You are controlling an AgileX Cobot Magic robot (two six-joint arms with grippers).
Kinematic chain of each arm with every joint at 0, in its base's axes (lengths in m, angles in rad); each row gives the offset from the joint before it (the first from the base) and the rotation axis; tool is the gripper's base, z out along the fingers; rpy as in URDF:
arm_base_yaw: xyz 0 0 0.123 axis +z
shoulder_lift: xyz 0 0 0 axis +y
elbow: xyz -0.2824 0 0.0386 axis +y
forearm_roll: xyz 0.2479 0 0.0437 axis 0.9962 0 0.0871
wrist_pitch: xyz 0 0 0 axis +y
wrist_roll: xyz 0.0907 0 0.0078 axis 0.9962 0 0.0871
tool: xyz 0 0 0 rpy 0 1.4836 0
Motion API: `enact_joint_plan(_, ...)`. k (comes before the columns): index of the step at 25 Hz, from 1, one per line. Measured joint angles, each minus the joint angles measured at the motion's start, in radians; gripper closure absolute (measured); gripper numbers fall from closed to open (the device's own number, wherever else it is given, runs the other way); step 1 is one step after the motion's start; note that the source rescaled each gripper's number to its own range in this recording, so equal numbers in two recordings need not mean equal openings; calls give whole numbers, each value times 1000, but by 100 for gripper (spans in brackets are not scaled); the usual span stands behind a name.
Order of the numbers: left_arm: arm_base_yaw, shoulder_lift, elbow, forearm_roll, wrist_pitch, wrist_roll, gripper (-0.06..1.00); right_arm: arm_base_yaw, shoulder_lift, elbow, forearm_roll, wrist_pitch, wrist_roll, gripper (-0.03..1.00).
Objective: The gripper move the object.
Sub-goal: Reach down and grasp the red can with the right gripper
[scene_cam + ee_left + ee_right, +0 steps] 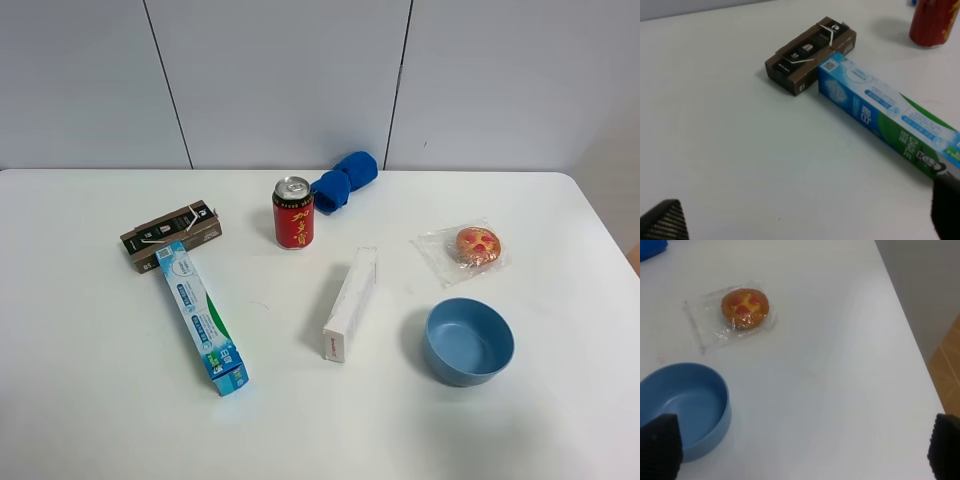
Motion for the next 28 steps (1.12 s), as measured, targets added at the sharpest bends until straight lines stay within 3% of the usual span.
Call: enact_joint_plan(28, 0, 0, 0, 0, 0, 0, -6, 0, 16, 0, 11, 0, 0, -3)
